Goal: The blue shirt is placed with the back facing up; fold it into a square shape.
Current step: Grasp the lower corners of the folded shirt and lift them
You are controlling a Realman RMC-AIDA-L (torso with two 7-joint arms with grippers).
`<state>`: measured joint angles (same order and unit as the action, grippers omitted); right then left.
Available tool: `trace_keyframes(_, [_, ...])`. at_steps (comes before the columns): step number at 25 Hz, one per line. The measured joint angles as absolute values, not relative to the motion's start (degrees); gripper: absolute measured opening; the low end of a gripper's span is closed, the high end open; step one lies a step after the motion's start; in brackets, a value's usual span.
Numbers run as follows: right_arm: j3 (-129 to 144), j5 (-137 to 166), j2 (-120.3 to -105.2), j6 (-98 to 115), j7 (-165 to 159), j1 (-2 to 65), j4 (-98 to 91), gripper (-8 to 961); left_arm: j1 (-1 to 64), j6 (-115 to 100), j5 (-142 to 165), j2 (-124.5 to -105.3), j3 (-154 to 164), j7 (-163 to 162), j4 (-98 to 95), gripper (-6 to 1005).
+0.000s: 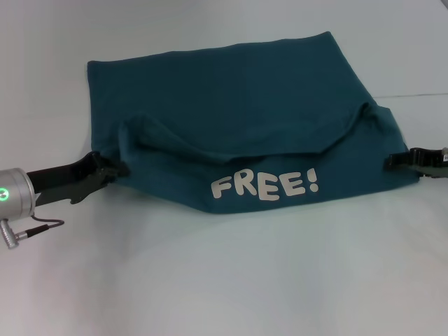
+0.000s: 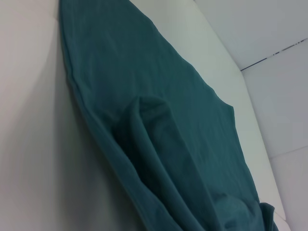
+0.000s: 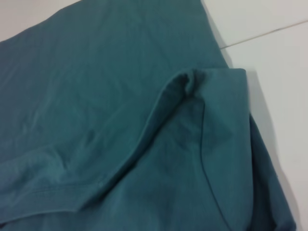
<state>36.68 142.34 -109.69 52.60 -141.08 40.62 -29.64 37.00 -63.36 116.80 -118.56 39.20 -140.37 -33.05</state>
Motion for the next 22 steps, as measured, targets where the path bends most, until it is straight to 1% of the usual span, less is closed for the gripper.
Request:
trace_keyframes(3, [36.7,142.3,-109.69,52.8,-141.1,40.6,-29.8,673,37.0,-63.4,116.8,-118.57,39.2,-140.4,-33.0,35])
trace_keyframes(10, [36.8,142.5,-109.64,53.6,-141.2,40.7,-30.0,513,37.0,-63.3,116.8,-118.57,39.2,-140.5,-33.0,35])
trace_keyframes(14, [36.4,142.3,-109.16,55.3,-141.3,40.5,-30.5,421,37.0,-63.5,116.8,-118.57,39.2,-140.5,-33.1,35])
trace_keyframes(19, [35.9,142.3,-108.94,57.6,-141.4,39.9,-32.0,185,37.0,-63.8,116.9,-118.57,39.2,-140.6,-33.3,35])
trace_keyframes(22, [35.1,142.3,-108.79,61.2,-141.4,39.4,-34.3,109,37.0,-65.3,117.2,-118.35,39.2,-140.7,-33.7,35])
